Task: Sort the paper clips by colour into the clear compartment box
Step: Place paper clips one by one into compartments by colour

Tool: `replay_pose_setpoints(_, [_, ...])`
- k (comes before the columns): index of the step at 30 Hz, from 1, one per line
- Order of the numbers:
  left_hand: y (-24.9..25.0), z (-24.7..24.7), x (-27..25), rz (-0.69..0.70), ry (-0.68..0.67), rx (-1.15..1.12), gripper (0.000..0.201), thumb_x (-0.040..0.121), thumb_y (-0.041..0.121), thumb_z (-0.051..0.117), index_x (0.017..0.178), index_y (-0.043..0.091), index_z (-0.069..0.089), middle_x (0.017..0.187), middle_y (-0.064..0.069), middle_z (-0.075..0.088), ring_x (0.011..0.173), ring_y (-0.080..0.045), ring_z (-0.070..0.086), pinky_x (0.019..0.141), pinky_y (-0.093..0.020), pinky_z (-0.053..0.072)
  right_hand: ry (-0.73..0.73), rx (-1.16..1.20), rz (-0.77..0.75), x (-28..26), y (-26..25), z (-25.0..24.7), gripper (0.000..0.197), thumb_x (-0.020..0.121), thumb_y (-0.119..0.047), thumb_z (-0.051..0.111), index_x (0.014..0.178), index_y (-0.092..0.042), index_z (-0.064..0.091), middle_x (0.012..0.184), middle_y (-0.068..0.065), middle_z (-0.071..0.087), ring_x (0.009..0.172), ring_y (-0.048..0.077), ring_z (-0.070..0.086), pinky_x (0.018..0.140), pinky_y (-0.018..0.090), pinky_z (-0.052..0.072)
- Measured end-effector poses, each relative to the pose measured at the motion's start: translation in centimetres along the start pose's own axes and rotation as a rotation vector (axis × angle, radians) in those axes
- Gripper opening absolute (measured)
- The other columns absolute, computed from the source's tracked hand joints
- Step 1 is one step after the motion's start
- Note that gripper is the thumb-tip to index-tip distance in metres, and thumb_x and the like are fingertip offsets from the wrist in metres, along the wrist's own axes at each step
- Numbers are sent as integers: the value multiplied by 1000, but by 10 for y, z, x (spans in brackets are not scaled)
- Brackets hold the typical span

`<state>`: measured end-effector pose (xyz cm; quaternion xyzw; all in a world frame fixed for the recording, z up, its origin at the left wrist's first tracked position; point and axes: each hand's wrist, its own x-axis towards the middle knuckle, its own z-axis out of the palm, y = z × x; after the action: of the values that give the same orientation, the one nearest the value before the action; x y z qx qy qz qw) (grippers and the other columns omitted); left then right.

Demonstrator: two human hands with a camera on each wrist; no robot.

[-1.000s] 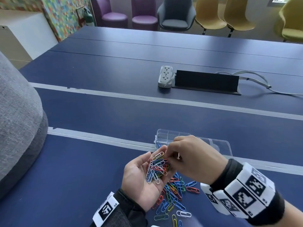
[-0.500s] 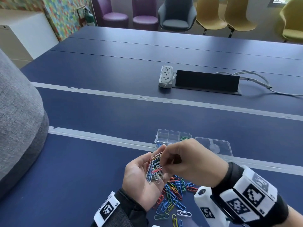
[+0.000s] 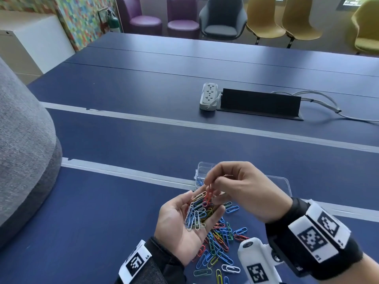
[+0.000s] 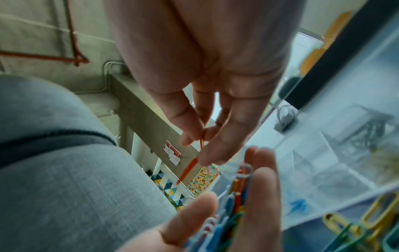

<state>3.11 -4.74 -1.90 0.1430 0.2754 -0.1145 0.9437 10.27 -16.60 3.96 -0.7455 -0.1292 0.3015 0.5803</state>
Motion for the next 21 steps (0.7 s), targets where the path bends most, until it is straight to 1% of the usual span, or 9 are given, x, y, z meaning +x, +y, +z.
replay_pose_setpoints(2, [0, 2, -2, -14, -10, 17, 34, 75, 14, 53, 90, -11, 70, 101, -27, 65, 87, -37, 65, 86, -51, 51, 7, -55, -14, -1, 0, -1, 32, 85, 5, 51, 71, -16, 71, 74, 14, 64, 66, 20, 59, 59, 26, 55])
replay_pose_setpoints(4, [1, 4, -3, -15, -4, 55, 31, 72, 11, 56, 87, -11, 70, 98, -26, 66, 83, -36, 66, 86, -49, 52, 2, -51, -18, -1, 0, -2, 28, 85, 4, 55, 74, -16, 72, 74, 13, 66, 66, 20, 60, 54, 22, 52])
replay_pose_setpoints(7, [1, 4, -3, -12, 5, 75, 27, 77, 9, 54, 87, -10, 71, 93, -25, 67, 77, -33, 68, 85, -49, 52, 7, -8, -29, -2, 0, -1, 26, 84, 5, 54, 78, -13, 72, 74, 12, 65, 64, 22, 59, 53, 22, 52])
replay_pose_setpoints(10, [1, 3, -2, -17, 8, 82, 31, 83, 10, 50, 97, -10, 70, 98, -24, 67, 82, -33, 68, 85, -47, 53, 42, 30, -18, -1, -2, 0, 31, 85, 7, 47, 74, -11, 70, 74, 15, 64, 59, 21, 58, 55, 26, 53])
replay_pose_setpoints(12, [1, 3, -2, -18, 0, 86, 34, 81, 11, 50, 102, -9, 69, 100, -23, 67, 84, -32, 67, 84, -45, 54, 47, 194, 33, 1, -2, -2, 34, 85, 6, 39, 68, -10, 63, 71, 16, 60, 52, 18, 57, 49, 26, 51])
replay_pose_setpoints(14, [1, 3, -2, -23, 4, 63, 39, 79, 10, 51, 109, -9, 66, 106, -25, 66, 87, -36, 68, 83, -46, 54, 33, 423, 94, 1, -3, -5, 27, 81, -1, 37, 64, -11, 55, 64, 12, 55, 49, 17, 52, 43, 23, 45])
replay_pose_setpoints(17, [2, 2, -3, -29, 2, 35, 38, 79, 10, 51, 107, -10, 66, 103, -26, 66, 90, -39, 68, 81, -48, 54, 32, 637, 163, 2, -1, -11, 20, 78, -8, 34, 64, -12, 48, 65, 2, 44, 48, 12, 39, 34, 17, 32])
replay_pose_setpoints(19, [1, 3, -2, -27, 3, 32, 37, 78, 10, 50, 103, -10, 67, 100, -26, 68, 88, -39, 68, 82, -49, 53, 16, 611, 175, 2, -1, -11, 16, 80, -9, 40, 68, -12, 49, 65, 1, 42, 45, 9, 33, 33, 15, 25])
replay_pose_setpoints(21, [1, 2, -2, -19, 6, 25, 39, 76, 11, 50, 104, -10, 67, 102, -26, 68, 89, -39, 68, 84, -51, 52, 5, 353, 147, 0, 2, -10, 14, 82, -6, 51, 70, -12, 57, 60, 2, 46, 42, 9, 33, 33, 14, 24])
